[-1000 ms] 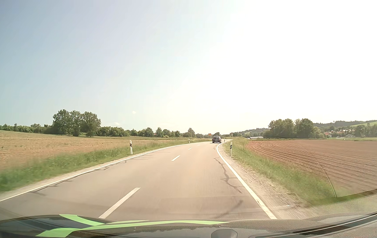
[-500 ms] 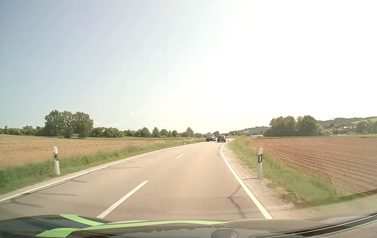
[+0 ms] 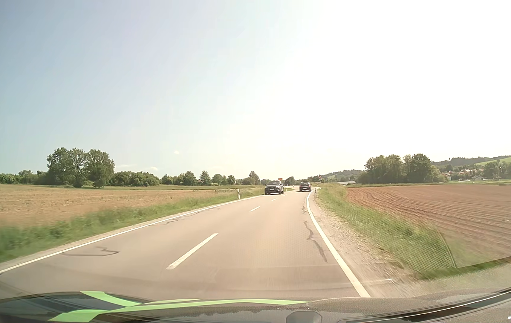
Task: Follow the waypoints while adhering to traffic rules and regulations
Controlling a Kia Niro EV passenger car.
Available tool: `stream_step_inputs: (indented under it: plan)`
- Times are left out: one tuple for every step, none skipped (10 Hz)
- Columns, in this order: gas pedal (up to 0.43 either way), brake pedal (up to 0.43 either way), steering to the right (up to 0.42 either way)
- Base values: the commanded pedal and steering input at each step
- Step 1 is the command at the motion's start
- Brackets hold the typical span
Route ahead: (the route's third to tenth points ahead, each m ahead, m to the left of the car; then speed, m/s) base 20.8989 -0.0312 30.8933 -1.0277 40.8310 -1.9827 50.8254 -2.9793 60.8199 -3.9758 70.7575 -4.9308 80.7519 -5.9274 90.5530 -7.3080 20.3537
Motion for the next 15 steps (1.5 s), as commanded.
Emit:
stream_step_inputs:
  plan:
    - [0.028,0.000,0.010]
    - [0.039,0.000,0.013]
    - [0.047,0.000,0.014]
    - [0.059,0.000,0.014]
    - [0.079,0.000,0.014]
    - [0.079,0.000,0.014]
    - [0.087,0.000,0.014]
    - [0.098,0.000,0.013]
    - [0.098,0.000,0.013]
    - [0.110,0.000,0.012]
    - [0.110,0.000,0.011]
    - [0.110,0.000,0.010]
    - [0.118,0.000,0.009]
    - [0.118,0.000,0.009]
    - [0.118,0.000,0.009]
